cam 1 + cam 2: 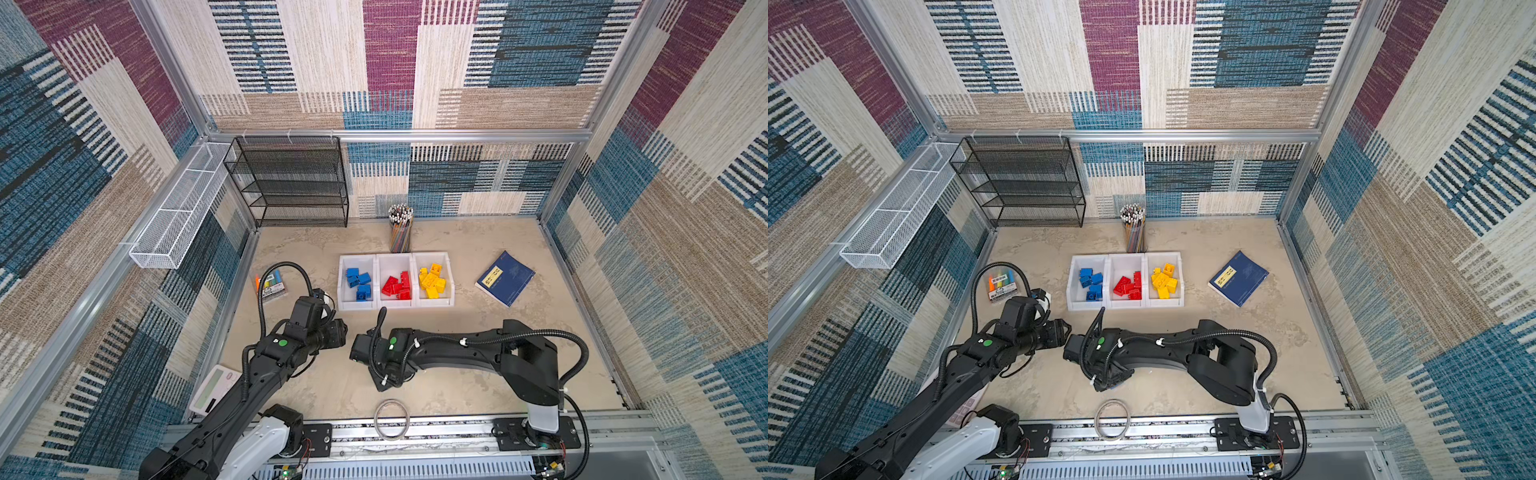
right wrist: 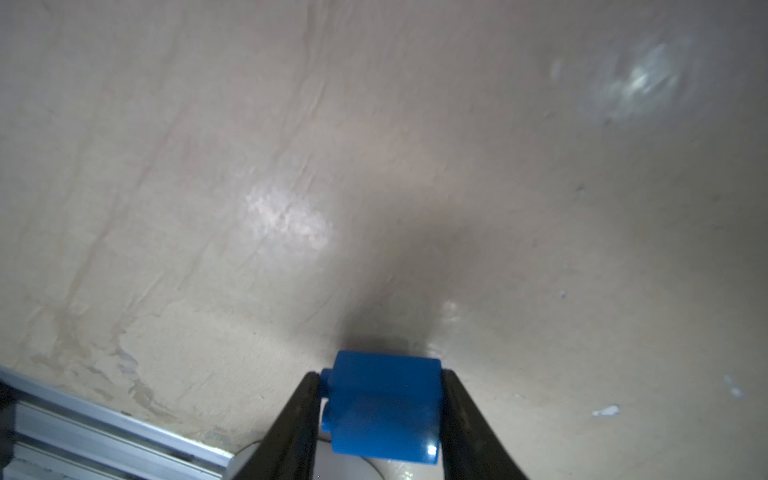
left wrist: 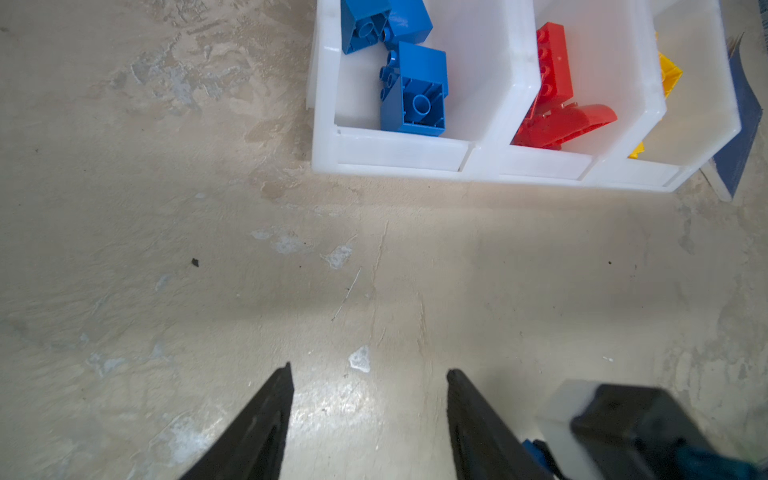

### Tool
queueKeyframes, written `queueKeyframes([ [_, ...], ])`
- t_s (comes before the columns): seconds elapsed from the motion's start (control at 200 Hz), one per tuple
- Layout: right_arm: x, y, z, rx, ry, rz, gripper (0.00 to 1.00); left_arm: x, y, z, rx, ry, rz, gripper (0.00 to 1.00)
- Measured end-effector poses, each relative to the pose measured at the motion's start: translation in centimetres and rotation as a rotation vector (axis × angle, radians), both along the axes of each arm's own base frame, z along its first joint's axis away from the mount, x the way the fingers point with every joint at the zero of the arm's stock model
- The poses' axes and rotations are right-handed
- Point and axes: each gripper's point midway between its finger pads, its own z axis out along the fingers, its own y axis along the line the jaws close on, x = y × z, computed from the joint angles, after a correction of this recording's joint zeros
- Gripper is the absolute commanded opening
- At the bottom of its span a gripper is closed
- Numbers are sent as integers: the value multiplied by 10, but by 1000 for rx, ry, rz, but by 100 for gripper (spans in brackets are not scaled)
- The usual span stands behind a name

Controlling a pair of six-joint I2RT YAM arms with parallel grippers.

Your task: Sort the legos into containers by color

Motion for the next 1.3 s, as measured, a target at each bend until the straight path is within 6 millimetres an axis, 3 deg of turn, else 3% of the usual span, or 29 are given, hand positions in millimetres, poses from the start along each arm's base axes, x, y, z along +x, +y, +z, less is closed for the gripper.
queueKeyframes([
  [0.28, 153, 29, 106, 227, -325, -53, 40, -3, -3, 4, -37, -4, 6, 62],
  [0.366, 189, 37, 113, 259, -385, -55, 40, -6, -2, 5, -46, -10, 12, 62],
  [0.486, 228, 49, 106, 287, -412, -55, 41, -10, -1, 5, -55, -7, 20, 62],
  [0.551, 244, 58, 103, 297, -429, -51, 46, -12, 0, 6, -59, -7, 24, 62],
  [0.736, 267, 85, 106, 355, -444, -23, 71, -20, 3, 4, -71, 0, 42, 62],
  [0.821, 272, 83, 112, 360, -454, -28, 79, -21, 4, 6, -75, -7, 46, 62],
  [0.927, 272, 76, 117, 353, -462, -27, 82, -21, 5, 6, -75, -10, 52, 62],
  [1.107, 255, 41, 138, 336, -492, -40, 85, -19, 8, 7, -64, -21, 69, 62],
  [1.202, 244, 11, 166, 367, -566, -54, 88, -18, 10, 9, -58, -35, 77, 62],
  [1.297, 227, -33, 206, 416, -697, -80, 91, -13, 14, 16, -47, -73, 93, 64],
])
